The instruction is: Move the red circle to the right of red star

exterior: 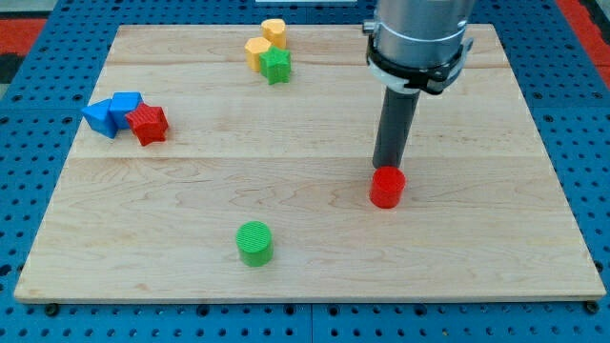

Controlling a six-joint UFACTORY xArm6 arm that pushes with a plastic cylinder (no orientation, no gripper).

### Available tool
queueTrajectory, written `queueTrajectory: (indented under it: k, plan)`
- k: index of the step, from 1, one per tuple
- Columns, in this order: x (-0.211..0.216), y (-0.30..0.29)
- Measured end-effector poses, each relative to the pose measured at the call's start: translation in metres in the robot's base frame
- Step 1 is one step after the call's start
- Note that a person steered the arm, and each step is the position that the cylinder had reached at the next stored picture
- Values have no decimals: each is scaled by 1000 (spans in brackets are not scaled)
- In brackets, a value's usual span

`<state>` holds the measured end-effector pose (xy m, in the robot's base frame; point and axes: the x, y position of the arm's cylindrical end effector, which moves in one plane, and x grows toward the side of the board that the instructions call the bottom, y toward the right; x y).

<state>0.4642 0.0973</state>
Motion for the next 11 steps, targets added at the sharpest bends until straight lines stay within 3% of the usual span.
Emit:
queueTrajectory:
  k: [1,2,3,4,6,8,10,11]
  plan:
    - [6,76]
    - [55,56]
    - [55,-26]
    - [18,-65]
    - [0,14]
    - [-46,-100]
    - [2,-76]
    - [-26,-162]
